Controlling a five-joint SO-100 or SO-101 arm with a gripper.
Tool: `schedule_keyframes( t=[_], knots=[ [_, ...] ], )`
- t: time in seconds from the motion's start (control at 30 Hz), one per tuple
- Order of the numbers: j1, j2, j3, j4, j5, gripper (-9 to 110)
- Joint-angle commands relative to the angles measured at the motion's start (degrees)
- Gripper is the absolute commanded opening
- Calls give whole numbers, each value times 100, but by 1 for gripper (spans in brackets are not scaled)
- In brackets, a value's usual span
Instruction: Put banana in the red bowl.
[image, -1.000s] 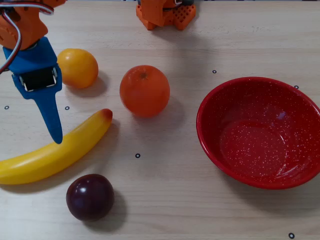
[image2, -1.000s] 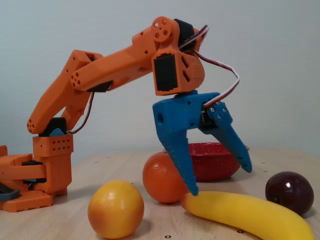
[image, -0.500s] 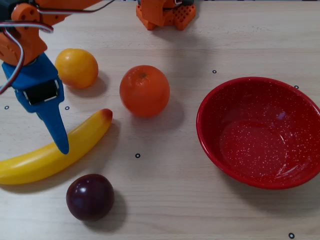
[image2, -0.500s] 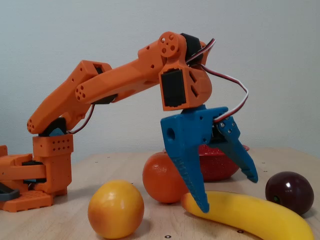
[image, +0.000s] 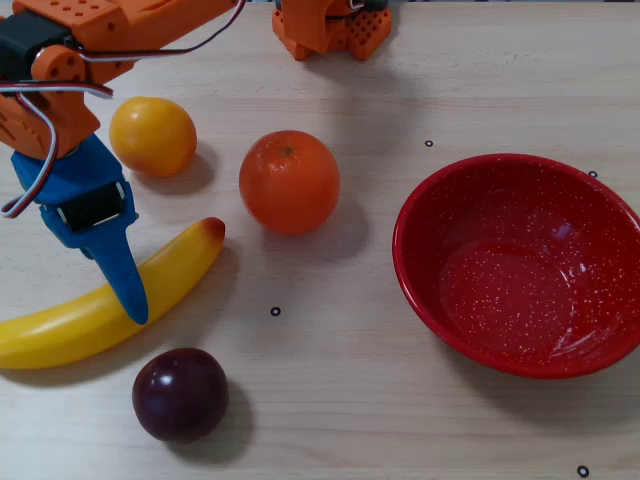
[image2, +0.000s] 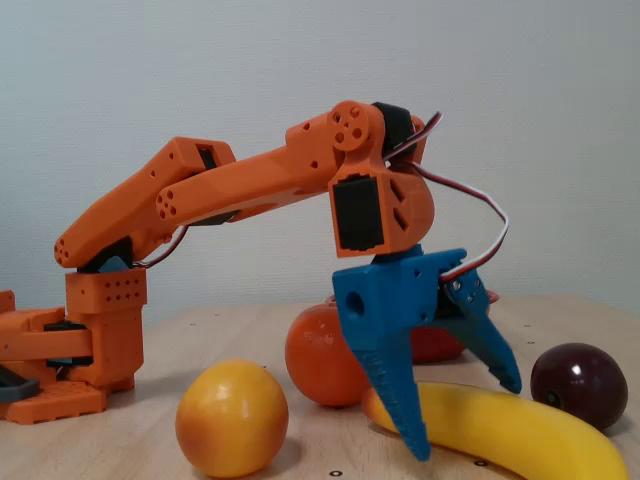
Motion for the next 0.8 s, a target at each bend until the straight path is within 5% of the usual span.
schedule_keyframes(
  t=[0.0,0.77],
  knots=[
    [-149,299,-650,-264,-97,43],
    [-439,-167,-747,-817,-193,42]
  ],
)
